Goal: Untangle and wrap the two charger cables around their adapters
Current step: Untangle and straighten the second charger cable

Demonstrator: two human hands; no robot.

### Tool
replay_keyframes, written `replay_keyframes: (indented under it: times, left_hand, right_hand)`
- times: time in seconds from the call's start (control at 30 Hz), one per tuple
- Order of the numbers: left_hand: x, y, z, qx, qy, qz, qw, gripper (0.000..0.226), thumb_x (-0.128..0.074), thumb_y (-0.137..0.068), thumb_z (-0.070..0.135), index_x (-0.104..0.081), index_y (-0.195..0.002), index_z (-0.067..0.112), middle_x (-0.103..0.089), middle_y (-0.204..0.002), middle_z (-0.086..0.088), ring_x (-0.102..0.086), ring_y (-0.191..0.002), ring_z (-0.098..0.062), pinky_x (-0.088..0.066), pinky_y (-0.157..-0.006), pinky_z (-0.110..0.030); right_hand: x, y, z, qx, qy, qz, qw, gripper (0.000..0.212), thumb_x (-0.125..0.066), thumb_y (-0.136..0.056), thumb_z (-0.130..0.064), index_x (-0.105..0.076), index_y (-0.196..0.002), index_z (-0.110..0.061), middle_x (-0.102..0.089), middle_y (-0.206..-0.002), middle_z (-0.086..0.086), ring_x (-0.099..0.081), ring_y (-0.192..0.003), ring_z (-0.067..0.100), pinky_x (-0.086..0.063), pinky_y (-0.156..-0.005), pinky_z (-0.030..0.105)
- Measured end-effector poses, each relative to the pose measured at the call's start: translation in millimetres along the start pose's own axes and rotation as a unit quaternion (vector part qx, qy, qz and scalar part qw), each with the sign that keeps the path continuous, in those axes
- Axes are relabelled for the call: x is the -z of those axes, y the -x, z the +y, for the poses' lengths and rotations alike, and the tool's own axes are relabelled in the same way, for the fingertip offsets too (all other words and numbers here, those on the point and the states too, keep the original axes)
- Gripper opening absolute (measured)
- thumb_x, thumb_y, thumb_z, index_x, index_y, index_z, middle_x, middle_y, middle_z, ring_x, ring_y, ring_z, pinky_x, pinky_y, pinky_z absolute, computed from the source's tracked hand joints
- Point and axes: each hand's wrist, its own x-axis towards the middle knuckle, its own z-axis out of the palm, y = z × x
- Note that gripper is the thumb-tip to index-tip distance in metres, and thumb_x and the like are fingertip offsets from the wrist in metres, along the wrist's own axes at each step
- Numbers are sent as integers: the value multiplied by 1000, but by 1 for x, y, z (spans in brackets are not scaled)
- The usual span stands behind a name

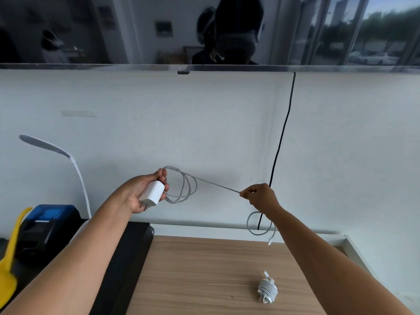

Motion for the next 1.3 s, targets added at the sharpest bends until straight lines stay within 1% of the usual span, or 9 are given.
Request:
replay_keyframes:
  times: [0.13,0.3,0.5,0.7,0.9,1.0,1.13,1.23,1.3]
  left_hand:
    - [12,-1,8,-28,61,33,997,15,-59,-93,32,-65,-86,21,-61,-63,8,-64,-56,-12,-54,-47,-22]
    - [15,-4,12,-63,83,75,992,15,-61,-92,34,-67,-86,22,-64,-68,8,-66,-57,-13,-55,-48,-23]
    - [-9,-3,3,-67,9,86,994,12,-65,-91,29,-69,-89,18,-73,-74,2,-70,-60,-16,-56,-49,-27]
    - [-32,-3,-11,-71,-92,64,991,15,-69,-88,25,-69,-95,11,-76,-95,-9,-69,-75,-24,-55,-52,-31]
    - [-48,-1,-26,-64,-221,50,972,33,-76,-83,28,-70,-104,4,-76,-92,-15,-72,-70,-28,-58,-73,-47]
    - [-55,2,-33,-49,-269,30,962,29,-72,-86,28,-71,-102,5,-77,-82,-11,-71,-62,-24,-59,-63,-39]
    - [-54,2,-37,-13,-298,-10,954,29,-74,-83,32,-75,-101,10,-76,-96,-13,-73,-81,-29,-57,-77,-45]
    - [-52,3,-37,11,-286,-37,957,30,-76,-81,37,-78,-98,12,-74,-91,-10,-71,-81,-28,-54,-86,-50]
    - [-52,4,-35,18,-266,-60,962,34,-73,-84,39,-76,-103,12,-71,-85,-6,-69,-77,-25,-56,-79,-44]
  right_hand:
    - [3,-2,12,-30,22,7,999,19,-67,-85,-27,-67,-66,-24,-63,-58,-3,-59,-61,16,-45,-63,27]
    - [2,1,11,-53,77,12,996,17,-61,-89,-31,-66,-78,-19,-71,-65,-5,-58,-60,10,-43,-61,26]
    - [-18,13,-20,17,147,-52,988,19,-63,-86,-36,-73,-79,-21,-70,-77,-5,-64,-76,20,-47,-65,28]
    - [-26,30,-60,121,90,-153,977,27,-53,-93,-26,-72,-75,-23,-56,-49,-29,-47,-47,0,-38,-59,22]
    - [-24,33,-82,162,16,-176,971,32,-45,-94,-9,-73,-80,-16,-60,-59,-9,-39,-44,3,-33,-48,18]
    - [-24,34,-84,166,5,-178,970,33,-40,-94,0,-71,-89,-11,-56,-57,-11,-41,-42,-1,-31,-44,11]
    - [-25,27,-79,149,6,-131,980,14,-55,-93,-18,-64,-83,-17,-61,-63,-2,-51,-52,2,-40,-55,20]
    - [-25,22,-72,124,24,-69,990,26,-71,-81,-44,-57,-74,-23,-61,-66,-4,-54,-59,13,-41,-57,28]
    - [-23,21,-70,117,49,-39,991,33,-73,-76,-53,-57,-73,-24,-58,-67,-7,-53,-61,13,-39,-57,27]
